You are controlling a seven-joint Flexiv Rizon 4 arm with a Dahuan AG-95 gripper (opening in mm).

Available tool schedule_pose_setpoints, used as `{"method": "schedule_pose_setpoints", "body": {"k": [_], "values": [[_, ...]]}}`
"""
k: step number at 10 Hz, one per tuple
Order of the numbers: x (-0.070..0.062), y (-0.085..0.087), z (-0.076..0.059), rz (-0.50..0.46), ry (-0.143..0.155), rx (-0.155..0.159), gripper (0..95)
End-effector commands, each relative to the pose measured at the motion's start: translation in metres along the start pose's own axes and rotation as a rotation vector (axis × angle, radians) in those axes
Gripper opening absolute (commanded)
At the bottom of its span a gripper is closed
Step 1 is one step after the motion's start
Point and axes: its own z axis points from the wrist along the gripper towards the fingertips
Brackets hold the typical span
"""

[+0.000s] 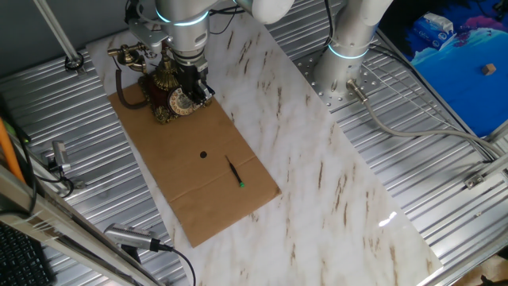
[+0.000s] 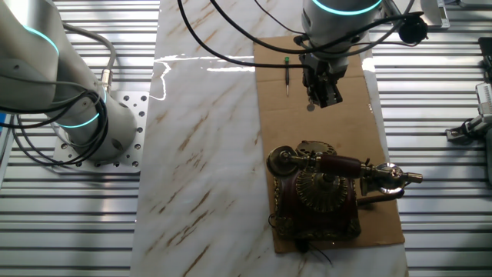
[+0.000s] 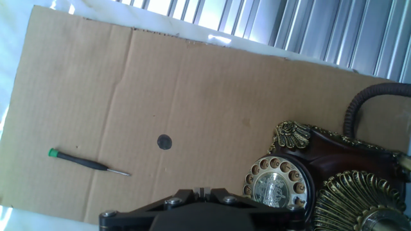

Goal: Dial a number on an old rotary phone

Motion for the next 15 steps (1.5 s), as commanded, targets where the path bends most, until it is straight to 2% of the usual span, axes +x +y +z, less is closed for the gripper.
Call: {"method": "schedule_pose_setpoints", "body": {"k": [1, 10, 11, 15], "values": [[0.0000, 0.0000, -0.0001, 0.001, 0.000, 0.000, 0.0], [0.0000, 0.0000, -0.0001, -0.001, 0.000, 0.000, 0.0], [0.0000, 0.0000, 0.0000, -0.041, 0.000, 0.000, 0.0], [0.0000, 0.0000, 0.0000, -0.033, 0.001, 0.002, 0.0]]}}
